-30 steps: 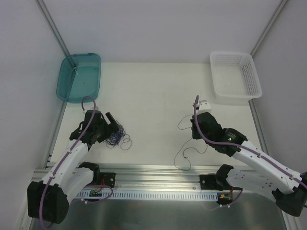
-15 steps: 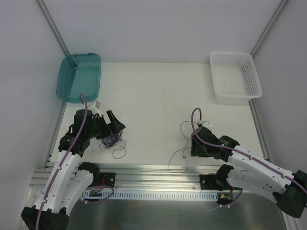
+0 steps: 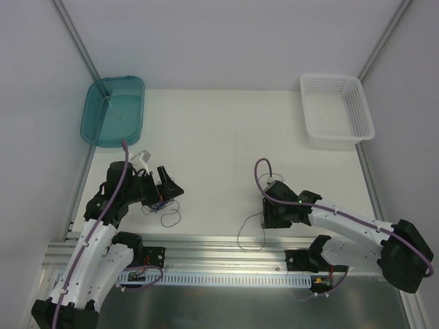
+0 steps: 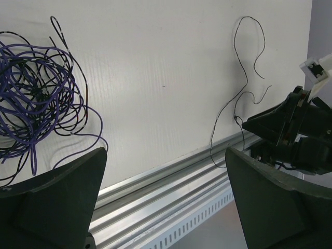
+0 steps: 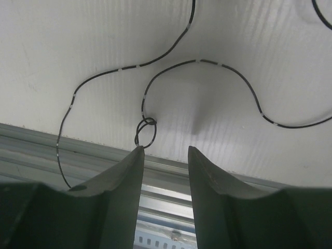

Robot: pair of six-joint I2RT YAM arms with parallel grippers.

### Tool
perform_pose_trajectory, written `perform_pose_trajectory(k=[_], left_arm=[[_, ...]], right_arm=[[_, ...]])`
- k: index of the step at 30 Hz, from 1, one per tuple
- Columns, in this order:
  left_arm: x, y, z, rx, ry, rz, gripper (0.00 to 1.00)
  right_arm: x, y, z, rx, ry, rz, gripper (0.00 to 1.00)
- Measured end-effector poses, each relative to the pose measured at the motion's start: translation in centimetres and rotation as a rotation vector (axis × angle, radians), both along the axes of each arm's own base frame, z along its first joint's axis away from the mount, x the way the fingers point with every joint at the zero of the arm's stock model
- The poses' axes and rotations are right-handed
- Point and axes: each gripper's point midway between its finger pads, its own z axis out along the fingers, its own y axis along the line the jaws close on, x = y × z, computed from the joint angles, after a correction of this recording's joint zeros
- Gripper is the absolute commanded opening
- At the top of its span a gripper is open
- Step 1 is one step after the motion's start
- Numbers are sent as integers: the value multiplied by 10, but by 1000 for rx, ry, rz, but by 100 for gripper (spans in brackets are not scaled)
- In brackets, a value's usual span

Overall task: Untangle the cables
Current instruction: Untie the cable.

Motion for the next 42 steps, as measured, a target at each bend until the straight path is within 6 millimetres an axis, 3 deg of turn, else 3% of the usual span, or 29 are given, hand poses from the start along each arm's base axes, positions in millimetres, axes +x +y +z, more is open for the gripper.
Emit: perform_pose_trajectory(k=[7,12,23,28,35,38,42], left_arm=[[-3,0,-7,6,13,-12,99],[-4,0,-11,9,24,-13,99],[-6,1,-22,17,58,-14,99],[-5,1,-25,19,67,-14,99],[-3,-2,-34,22,84,-22,99],[-4,-5,-37,25,95,-40,99],[-5,-6,-37,25,92,-49,99]], right_arm=[[-1,12,-15,-30,66,50,40],[4,30,-13,-30,75,101,34],[46,80,-5,-23,-5,182,17],[61,98,-12,-25,-21,203,19],[63,111,-10,-26,-68,265,27],[62,116,-1,-19,-116,291,30],[71,115,27,19,-215,259,32]])
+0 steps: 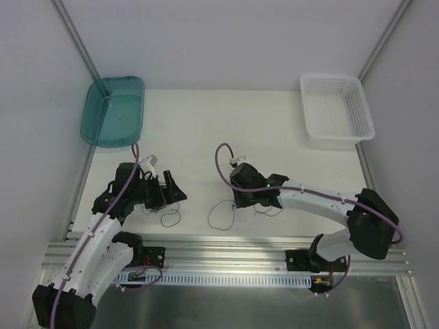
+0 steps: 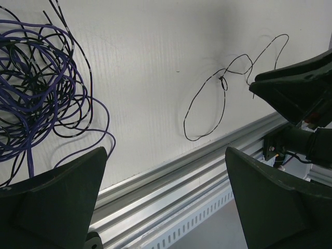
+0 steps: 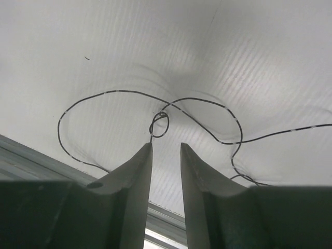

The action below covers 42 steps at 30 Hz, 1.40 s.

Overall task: Untangle the cables
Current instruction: Untie the cable.

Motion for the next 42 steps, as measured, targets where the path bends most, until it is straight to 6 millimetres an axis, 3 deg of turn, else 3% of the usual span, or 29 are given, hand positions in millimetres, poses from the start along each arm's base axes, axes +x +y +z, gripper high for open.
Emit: perform_pose_trajectory(k=[3,6,12,22,27,31,38,42], left_arm=[[0,0,1,-1,-9,-5,99],[0,-1,2,3,-23,-22,99],[0,0,-3,19,-8,-36,99],[3,-1,-3,20,-17,-38,99],[4,-1,-3,19,-19,-38,99],[4,-1,-3,17,-19,-40,99],[1,-8,1,-13,-15,-60,99],[-12,-29,6,-52,8,-120,96]], right_arm=[[5,-5,16,32,-52,-27,32],[6,-7,18,44,-62,-57,29],[4,-8,-3,43,-13,-158,23],[7,2,-40,28,49,-255,22],[9,6,-40,44,50,-268,19],[11,10,-40,41,49,-263,1],[8,14,-37,10,1,-189,1],[3,23,-10,30,-107,-88,1]])
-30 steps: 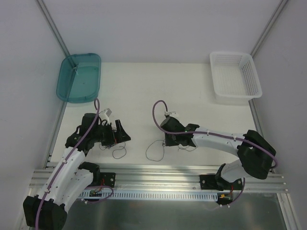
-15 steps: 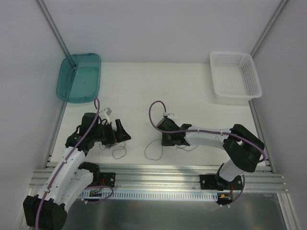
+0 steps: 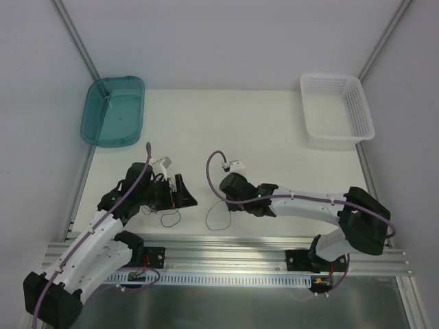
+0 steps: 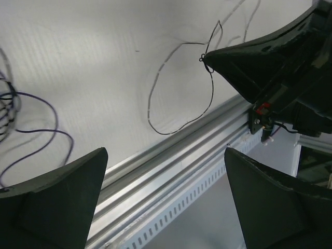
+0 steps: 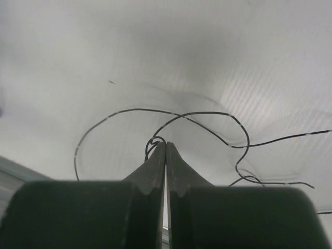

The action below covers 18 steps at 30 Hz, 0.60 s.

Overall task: Untangle the cables
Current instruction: Untie the cable.

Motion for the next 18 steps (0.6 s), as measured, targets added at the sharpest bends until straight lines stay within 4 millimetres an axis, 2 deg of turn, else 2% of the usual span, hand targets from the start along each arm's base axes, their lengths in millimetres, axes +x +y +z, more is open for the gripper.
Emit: perform_pose_trajectory(k=[5,8,13,17,18], left_arm=[[-18,-36,17,-41,1,-81,91],[-19,-55,26,-72,-8,-84,86],[-17,-82,35,-127,-25,-58,80],[-26,-109,40,-160,-77,-102,77],[-28,-116,39,-160,-90,-113,73]], right_arm=[[3,15,63,153,-197,76,1],[2,17,88,224,-287,97,1],[-4,11,104,279,-373,87,1],[-2,2,114,321,-404,26,1],[-1,0,118,338,-409,7,1]])
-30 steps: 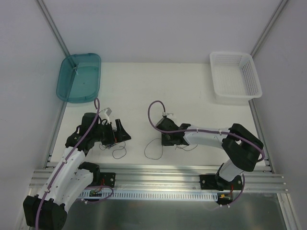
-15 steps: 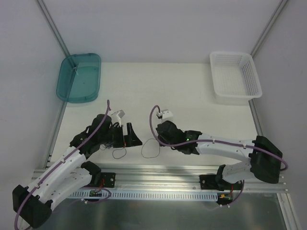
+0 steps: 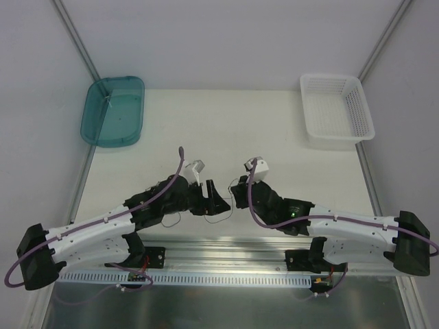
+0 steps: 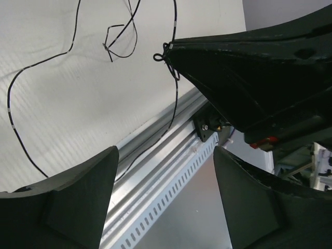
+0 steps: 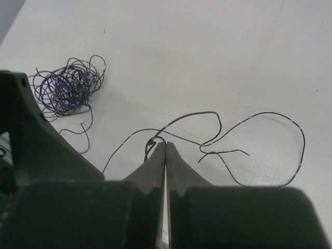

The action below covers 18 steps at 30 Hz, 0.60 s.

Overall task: Untangle the cables
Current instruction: Untie the cable.

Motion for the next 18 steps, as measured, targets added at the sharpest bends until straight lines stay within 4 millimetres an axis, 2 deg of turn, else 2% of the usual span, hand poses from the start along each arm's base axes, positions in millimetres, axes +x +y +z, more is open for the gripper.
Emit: perform_pose_trajectory(k=[6,11,18], left_arm=[[7,-21,-23,28,-64,23,61],[18,-31,-28,23,-114,40,56],[25,-32,-18,-4,-204,41,62]], right_arm=[[0,-6,11,106,7,-55,1],[-2,-4,15,143,17,-57,1],[-6,-2,13,156,30,-38,1]])
